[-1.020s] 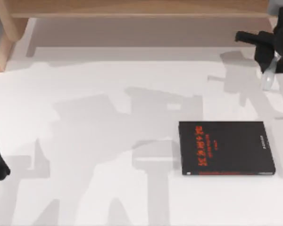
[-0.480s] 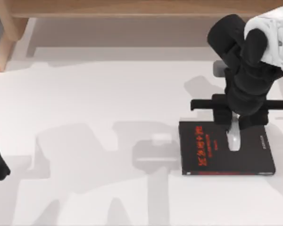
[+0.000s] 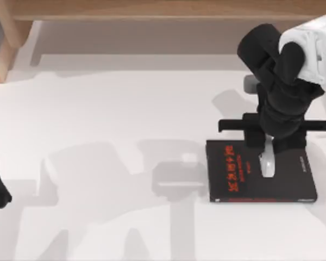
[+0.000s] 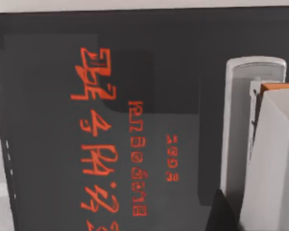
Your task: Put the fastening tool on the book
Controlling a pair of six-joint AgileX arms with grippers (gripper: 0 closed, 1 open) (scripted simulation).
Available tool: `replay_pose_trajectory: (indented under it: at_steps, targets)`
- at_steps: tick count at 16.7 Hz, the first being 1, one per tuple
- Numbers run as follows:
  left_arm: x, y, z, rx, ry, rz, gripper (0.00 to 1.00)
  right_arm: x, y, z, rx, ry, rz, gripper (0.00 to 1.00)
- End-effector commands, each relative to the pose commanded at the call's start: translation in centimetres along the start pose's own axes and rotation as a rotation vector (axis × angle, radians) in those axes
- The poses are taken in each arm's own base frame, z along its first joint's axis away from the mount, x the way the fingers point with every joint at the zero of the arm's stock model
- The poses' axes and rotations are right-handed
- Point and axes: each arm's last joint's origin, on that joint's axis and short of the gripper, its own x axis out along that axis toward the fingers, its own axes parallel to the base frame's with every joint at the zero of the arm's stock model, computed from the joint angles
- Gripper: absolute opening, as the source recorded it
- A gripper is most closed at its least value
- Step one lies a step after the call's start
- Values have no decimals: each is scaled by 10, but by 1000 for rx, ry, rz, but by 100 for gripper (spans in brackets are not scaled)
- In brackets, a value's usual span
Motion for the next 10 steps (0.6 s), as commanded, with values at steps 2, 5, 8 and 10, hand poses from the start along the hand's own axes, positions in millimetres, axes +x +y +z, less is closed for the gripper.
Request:
replay_pose_trajectory:
  at_steps: [2, 5, 8, 10]
  targets:
    - [0, 0, 0, 0, 0, 0, 100, 7, 0, 0, -1, 0, 0, 0]
    - [0, 0, 0, 0, 0, 0, 100, 15, 1, -1, -3, 1, -1, 0]
    - [0, 0, 0, 0, 0, 0, 100, 15, 1, -1, -3, 1, -1, 0]
    - [0, 0, 0, 0, 0, 0, 100, 15, 1, -1, -3, 1, -1, 15]
